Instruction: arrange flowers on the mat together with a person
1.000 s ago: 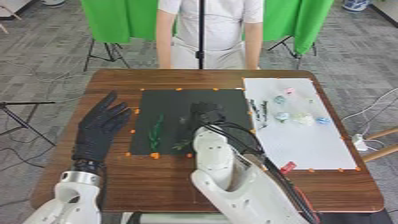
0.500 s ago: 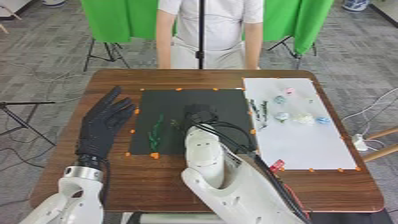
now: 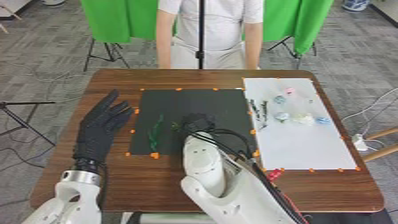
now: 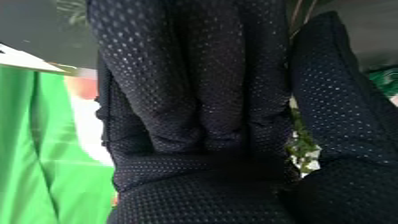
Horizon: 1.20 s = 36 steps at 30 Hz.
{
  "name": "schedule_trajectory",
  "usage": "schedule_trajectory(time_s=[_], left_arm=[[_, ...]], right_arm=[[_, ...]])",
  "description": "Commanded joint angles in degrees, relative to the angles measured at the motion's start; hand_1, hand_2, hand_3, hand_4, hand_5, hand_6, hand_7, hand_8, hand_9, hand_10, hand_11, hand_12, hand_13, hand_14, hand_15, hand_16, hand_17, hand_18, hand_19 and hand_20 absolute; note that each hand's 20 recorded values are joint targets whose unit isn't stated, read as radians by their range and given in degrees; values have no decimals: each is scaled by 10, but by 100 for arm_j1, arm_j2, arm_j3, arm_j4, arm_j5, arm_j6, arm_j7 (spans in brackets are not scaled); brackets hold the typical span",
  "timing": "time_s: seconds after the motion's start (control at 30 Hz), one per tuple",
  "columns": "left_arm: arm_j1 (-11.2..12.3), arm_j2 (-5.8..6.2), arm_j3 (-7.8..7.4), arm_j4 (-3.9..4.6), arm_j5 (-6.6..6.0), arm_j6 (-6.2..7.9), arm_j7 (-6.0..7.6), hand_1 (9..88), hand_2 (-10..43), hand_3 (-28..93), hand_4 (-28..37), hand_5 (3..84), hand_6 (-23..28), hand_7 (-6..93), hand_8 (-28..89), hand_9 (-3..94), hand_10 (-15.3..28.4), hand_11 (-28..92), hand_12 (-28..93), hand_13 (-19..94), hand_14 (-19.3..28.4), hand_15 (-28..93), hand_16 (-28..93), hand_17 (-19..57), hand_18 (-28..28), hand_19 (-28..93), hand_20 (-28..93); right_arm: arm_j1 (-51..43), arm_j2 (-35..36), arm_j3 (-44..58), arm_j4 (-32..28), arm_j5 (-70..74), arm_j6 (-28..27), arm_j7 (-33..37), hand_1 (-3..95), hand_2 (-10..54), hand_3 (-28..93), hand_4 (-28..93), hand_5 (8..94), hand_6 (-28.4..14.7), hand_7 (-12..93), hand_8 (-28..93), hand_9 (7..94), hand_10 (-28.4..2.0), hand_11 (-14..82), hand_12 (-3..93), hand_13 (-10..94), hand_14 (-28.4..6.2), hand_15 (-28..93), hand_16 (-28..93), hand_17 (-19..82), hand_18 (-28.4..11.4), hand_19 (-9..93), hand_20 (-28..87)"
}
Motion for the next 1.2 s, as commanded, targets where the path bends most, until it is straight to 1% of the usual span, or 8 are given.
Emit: schedule_trajectory(time_s=[0.03, 0.27, 0.6, 0.8, 0.83, 0.87, 0.97, 1.2], left_arm=[[222, 33, -58, -42, -64, 92, 68, 268, 103, 744, -181, 327, 81, 113, -95, 304, 197, 223, 102, 235, 229, 341, -48, -92, 195, 468, 90], [198, 6, -37, -33, -41, 60, -11, 269, 104, 746, -180, 326, 81, 111, -94, 305, 198, 222, 102, 235, 230, 340, -49, -92, 195, 468, 90], [341, -69, -230, -48, 61, -37, -108, 270, 104, 747, -177, 327, 83, 112, -94, 304, 197, 222, 101, 234, 229, 339, -48, -92, 195, 468, 90], [447, 58, -173, -98, -139, 141, 167, 270, 105, 745, -176, 328, 83, 111, -94, 303, 197, 221, 101, 234, 229, 340, -48, -92, 195, 469, 90], [437, -22, -224, -75, -72, 74, 72, 271, 105, 744, -176, 327, 83, 111, -94, 303, 197, 221, 101, 234, 229, 340, -48, -92, 195, 469, 90], [499, 93, -190, -97, -176, 169, 261, 270, 104, 742, -177, 327, 83, 111, -94, 303, 198, 221, 101, 234, 229, 340, -48, -92, 195, 469, 90], [638, 214, -225, -123, -269, 267, 433, 265, 103, 731, -185, 326, 82, 112, -94, 303, 197, 221, 102, 233, 228, 338, -48, -92, 195, 468, 89], [962, 273, -351, -134, -102, 466, 673, 243, 101, 717, -221, 324, 75, 109, -94, 300, 193, 215, 104, 233, 231, 338, -45, -94, 197, 469, 92]], right_arm=[[-174, 117, -144, -153, 3, -225, -34, 406, -47, 698, -283, 937, 18, 258, -185, 937, -136, 378, 118, 913, -110, 457, 179, 351, -231, 932, -123], [-94, 121, -188, -217, -43, 244, -47, 392, -44, 683, -282, 937, 17, 243, -188, 937, -135, 373, 119, 909, -110, 456, 178, 351, -231, 932, -123], [238, 285, -379, -519, 132, 495, 259, 354, -63, 675, -274, 937, 9, 216, -167, 937, -134, 362, 128, 908, -110, 461, 176, 355, -239, 932, -124], [94, 430, -105, -883, 167, 603, -9, 346, -62, 665, -266, 937, 5, 204, -166, 937, -138, 355, 132, 903, -110, 466, 176, 357, -241, 932, -129], [-12, 450, 80, -1056, 320, 602, -21, 341, -58, 663, -264, 928, 0, 171, -157, 937, -137, 325, 136, 882, -114, 464, 166, 349, -242, 927, -149], [5, 556, 160, -1210, 702, 767, 51, 337, -54, 661, -263, 920, -4, 158, -153, 937, -136, 310, 138, 872, -117, 462, 163, 342, -243, 922, -158], [-229, 705, 726, -1695, 1537, 1004, 54, 307, -23, 653, -255, 841, -22, 117, -133, 901, -154, 205, 155, 814, -131, 428, 143, 302, -242, 867, -165], [-1019, 1046, 2323, -2479, 4468, 2271, -89, 261, 7, 677, -256, 701, -40, 119, -125, 733, -181, 158, 122, 679, -164, 407, 118, 200, -232, 732, -39]])
